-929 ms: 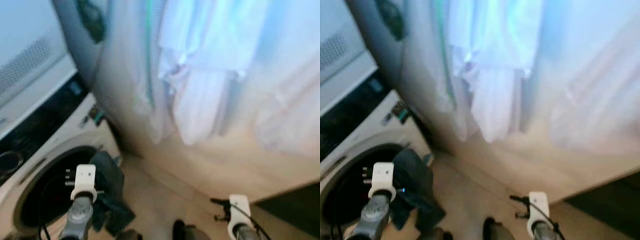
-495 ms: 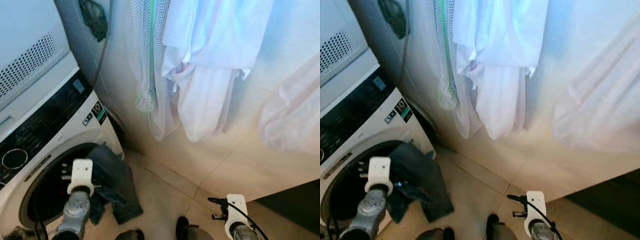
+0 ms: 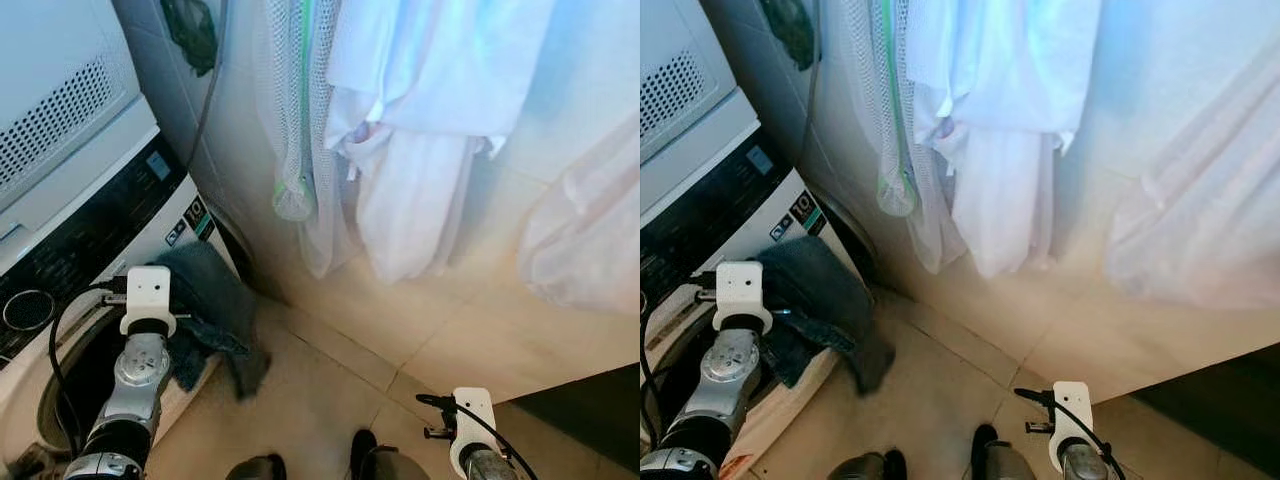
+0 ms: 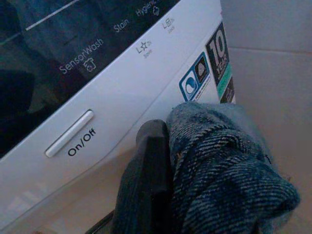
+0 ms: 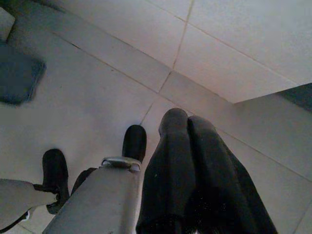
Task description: Clothes washing
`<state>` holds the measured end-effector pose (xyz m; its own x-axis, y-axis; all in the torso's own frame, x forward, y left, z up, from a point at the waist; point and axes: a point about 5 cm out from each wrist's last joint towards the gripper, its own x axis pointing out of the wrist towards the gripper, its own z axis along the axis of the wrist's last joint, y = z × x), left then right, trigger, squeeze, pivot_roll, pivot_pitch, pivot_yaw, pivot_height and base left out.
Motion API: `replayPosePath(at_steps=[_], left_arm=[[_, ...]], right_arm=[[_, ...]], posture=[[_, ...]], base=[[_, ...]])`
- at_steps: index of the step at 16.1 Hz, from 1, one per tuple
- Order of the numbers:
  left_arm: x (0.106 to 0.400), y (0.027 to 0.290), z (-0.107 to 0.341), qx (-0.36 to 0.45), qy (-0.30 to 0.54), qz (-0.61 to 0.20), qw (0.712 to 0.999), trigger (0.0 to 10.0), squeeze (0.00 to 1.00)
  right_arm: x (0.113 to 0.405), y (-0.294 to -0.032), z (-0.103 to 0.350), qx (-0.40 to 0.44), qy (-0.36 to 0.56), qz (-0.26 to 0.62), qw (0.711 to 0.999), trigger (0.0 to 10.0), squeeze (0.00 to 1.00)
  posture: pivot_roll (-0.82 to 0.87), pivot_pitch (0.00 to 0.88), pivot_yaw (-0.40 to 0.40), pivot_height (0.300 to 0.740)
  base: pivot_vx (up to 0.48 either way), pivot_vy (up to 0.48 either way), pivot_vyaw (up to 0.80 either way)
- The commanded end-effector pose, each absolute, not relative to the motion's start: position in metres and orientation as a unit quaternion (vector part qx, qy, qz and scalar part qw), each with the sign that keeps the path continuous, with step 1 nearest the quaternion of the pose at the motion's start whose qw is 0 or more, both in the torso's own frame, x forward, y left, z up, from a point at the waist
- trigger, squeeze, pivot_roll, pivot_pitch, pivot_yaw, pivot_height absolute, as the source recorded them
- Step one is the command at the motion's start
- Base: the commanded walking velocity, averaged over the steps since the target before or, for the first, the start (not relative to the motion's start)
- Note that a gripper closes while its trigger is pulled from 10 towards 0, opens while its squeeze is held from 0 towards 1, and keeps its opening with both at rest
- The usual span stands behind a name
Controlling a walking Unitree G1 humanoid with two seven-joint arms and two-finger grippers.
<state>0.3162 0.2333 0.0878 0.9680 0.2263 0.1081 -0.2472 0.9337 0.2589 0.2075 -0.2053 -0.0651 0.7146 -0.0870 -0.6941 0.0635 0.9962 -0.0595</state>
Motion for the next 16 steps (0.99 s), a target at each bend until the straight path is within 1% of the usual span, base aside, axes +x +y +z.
replayPosePath(at_steps=[1, 5, 10, 12, 13, 16], left_arm=[[0.320, 0.237, 0.102, 0.137, -0.068, 0.129, 0.980, 10.0, 0.00], [0.298, 0.232, 0.060, 0.125, 0.010, 0.123, 0.985, 10.0, 0.00], [0.274, 0.230, 0.027, 0.128, 0.070, 0.125, 0.981, 10.0, 0.00], [0.261, 0.235, 0.014, 0.119, 0.100, 0.146, 0.977, 10.0, 0.00], [0.247, 0.247, 0.001, 0.122, 0.132, 0.170, 0.969, 10.0, 0.00], [0.233, 0.261, -0.007, 0.132, 0.160, 0.191, 0.959, 10.0, 0.00]], right_arm=[[0.200, -0.206, -0.069, -0.011, 0.386, -0.046, 0.921, 10.0, 0.00], [0.200, -0.205, -0.070, -0.010, 0.386, -0.045, 0.921, 10.0, 0.00], [0.201, -0.205, -0.069, -0.010, 0.383, -0.046, 0.923, 10.0, 0.00], [0.201, -0.205, -0.069, -0.010, 0.382, -0.045, 0.923, 10.0, 0.00], [0.201, -0.206, -0.069, -0.011, 0.383, -0.043, 0.923, 10.0, 0.00], [0.201, -0.205, -0.069, -0.013, 0.383, -0.042, 0.923, 10.0, 0.00]], posture=[[0.08, 0.263, 0.036, 0.740], [0.07, 0.255, 0.039, 0.740], [0.07, 0.241, 0.041, 0.740], [0.06, 0.236, 0.038, 0.740], [0.07, 0.232, 0.035, 0.740], [0.07, 0.228, 0.035, 0.740]], base=[[0.000, 0.000, 0.00], [0.000, 0.000, 0.00], [0.000, 0.000, 0.00], [0.000, 0.000, 0.00], [0.000, 0.000, 0.00], [0.000, 0.000, 0.00]])
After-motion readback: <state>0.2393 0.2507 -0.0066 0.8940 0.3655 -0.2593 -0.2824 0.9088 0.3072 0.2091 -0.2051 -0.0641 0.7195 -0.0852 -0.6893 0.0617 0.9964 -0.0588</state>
